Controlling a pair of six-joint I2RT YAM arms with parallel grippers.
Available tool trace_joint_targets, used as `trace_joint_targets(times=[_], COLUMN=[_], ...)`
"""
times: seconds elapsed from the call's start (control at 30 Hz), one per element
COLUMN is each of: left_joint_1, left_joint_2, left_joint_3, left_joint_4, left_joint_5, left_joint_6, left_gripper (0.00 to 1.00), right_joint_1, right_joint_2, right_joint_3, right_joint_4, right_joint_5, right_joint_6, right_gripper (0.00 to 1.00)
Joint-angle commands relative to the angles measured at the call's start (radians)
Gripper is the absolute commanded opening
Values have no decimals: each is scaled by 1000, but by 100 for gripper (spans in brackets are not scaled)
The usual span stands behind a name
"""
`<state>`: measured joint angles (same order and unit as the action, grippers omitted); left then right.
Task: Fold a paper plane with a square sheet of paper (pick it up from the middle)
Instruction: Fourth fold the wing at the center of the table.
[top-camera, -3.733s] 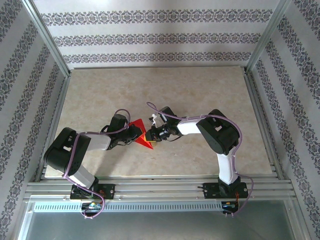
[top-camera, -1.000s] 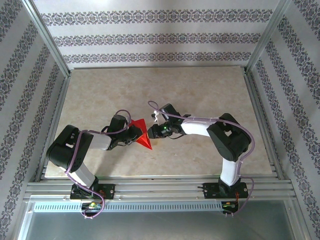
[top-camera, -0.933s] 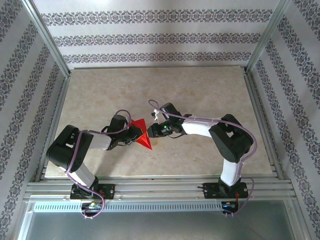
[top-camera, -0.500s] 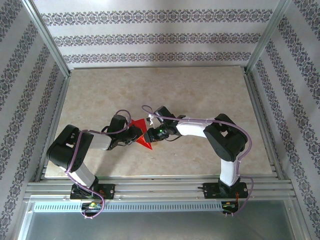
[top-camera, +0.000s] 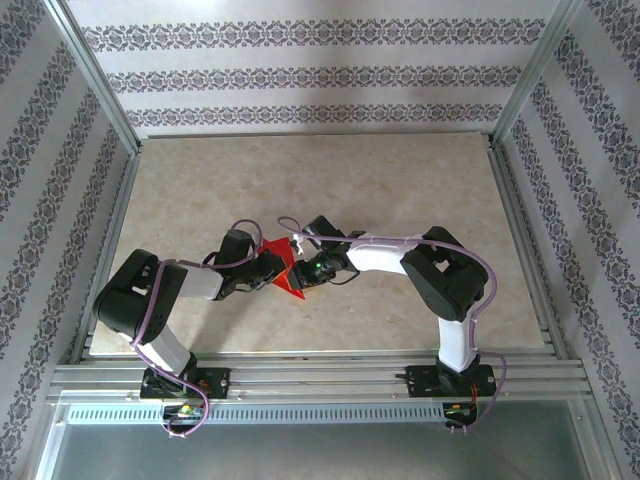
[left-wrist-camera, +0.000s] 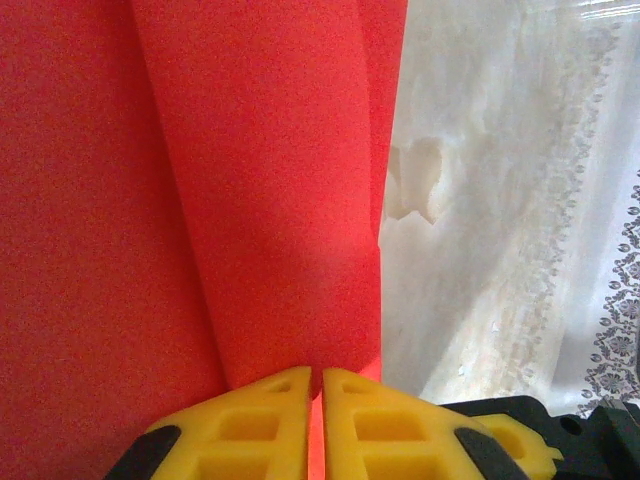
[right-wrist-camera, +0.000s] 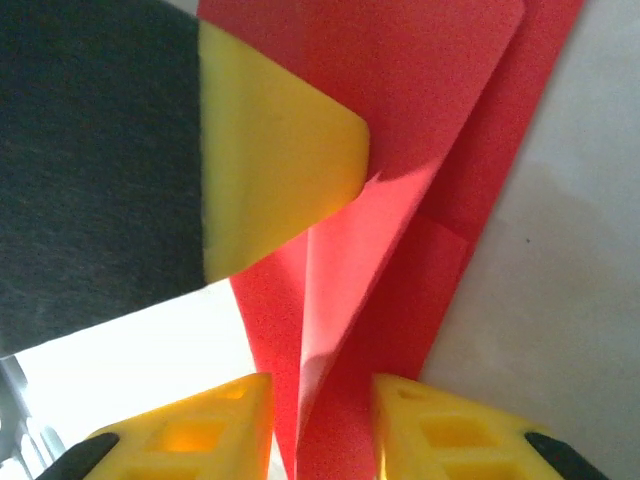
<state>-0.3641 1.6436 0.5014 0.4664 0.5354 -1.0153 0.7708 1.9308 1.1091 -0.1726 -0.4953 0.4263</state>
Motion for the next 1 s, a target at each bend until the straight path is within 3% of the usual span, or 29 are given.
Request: trace_joint_targets(times=[0.0, 0.3, 0.97], left_joint_1=[13, 13, 13], left_joint_2=[23, 10, 26], left_joint_3=[-1, 6, 35], left_joint_4=[6, 3, 67], left_joint_5=[2, 6, 63], left_joint_6=[-9, -6, -2], left_gripper=[12, 12, 19], right_joint_1=[9, -17, -46], right_joint_2=[20, 40, 55], right_joint_3=[16, -15, -59], right_joint_4=[-38, 2, 49], right_joint_5=[46, -11, -63], right_joint_6=[-28, -6, 19], right_gripper=[31, 22, 18])
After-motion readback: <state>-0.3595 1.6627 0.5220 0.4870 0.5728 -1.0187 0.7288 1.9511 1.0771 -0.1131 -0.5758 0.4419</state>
